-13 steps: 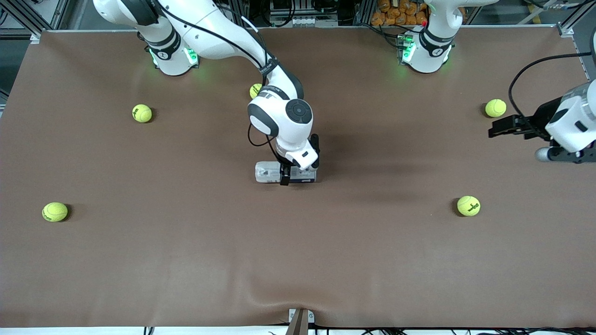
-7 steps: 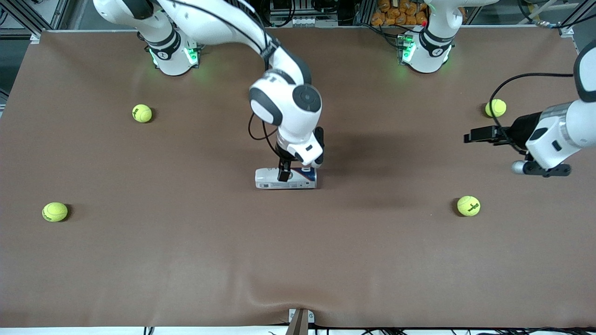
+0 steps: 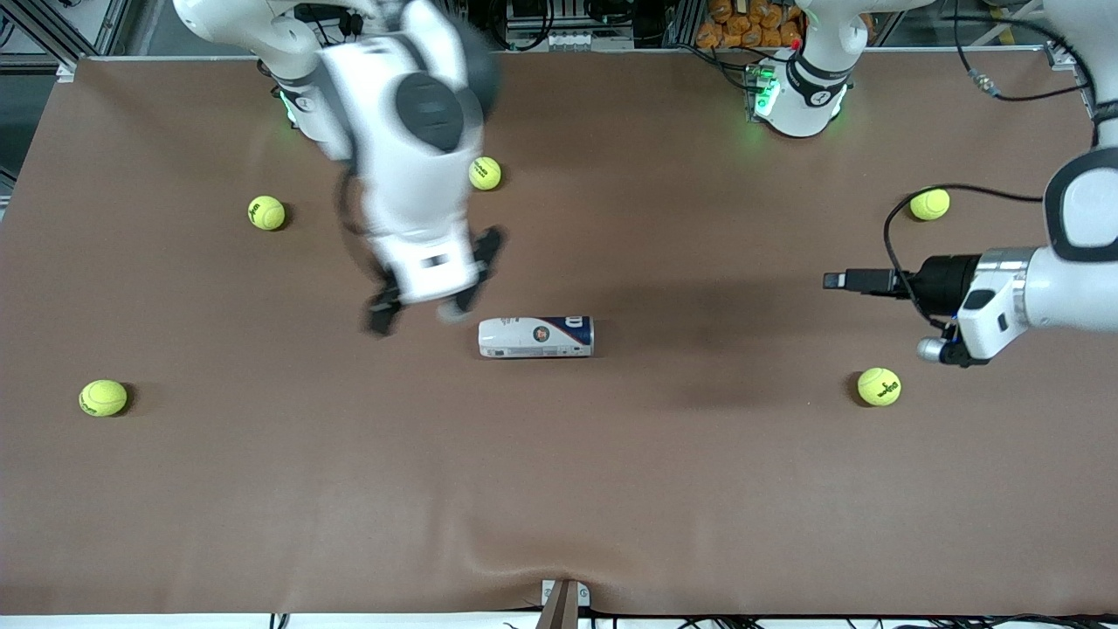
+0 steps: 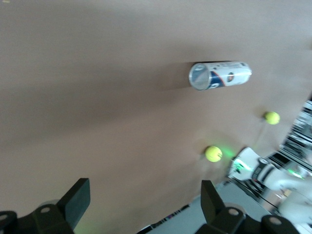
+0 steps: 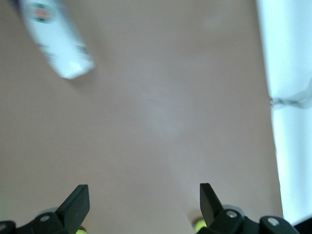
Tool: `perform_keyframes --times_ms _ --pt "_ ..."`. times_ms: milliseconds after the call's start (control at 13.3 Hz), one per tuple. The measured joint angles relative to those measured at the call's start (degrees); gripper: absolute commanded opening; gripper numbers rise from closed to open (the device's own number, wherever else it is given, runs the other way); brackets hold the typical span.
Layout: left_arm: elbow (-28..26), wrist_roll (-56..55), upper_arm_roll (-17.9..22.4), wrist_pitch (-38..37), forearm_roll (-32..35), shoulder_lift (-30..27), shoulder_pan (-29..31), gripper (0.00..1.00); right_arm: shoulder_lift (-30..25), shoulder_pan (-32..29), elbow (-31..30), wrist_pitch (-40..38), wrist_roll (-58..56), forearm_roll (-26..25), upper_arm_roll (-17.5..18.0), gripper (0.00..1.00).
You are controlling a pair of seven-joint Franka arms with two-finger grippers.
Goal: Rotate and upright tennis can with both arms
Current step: 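Release the can with the right gripper while the left gripper reaches in, then return the right gripper to rest while the left gripper approaches the can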
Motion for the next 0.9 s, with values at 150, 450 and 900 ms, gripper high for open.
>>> perform_keyframes --times_ms 150,450,900 --pt "-0.1 3.8 0.0 0.0 -4.4 3.5 0.6 1.0 -0.7 -3.4 1.9 0.0 0.5 0.0 -4.3 1.0" --pt "-1.6 8.8 -0.2 0.0 -12.4 7.6 0.5 1.0 -4.7 -11.4 2.8 1.6 5.1 5.8 -7.4 1.0" --pt "-8.4 12.2 -1.7 7.3 -22.7 8.5 -0.2 1.0 -8.8 -25.9 -2.9 -0.9 22.8 20.8 -7.6 1.0"
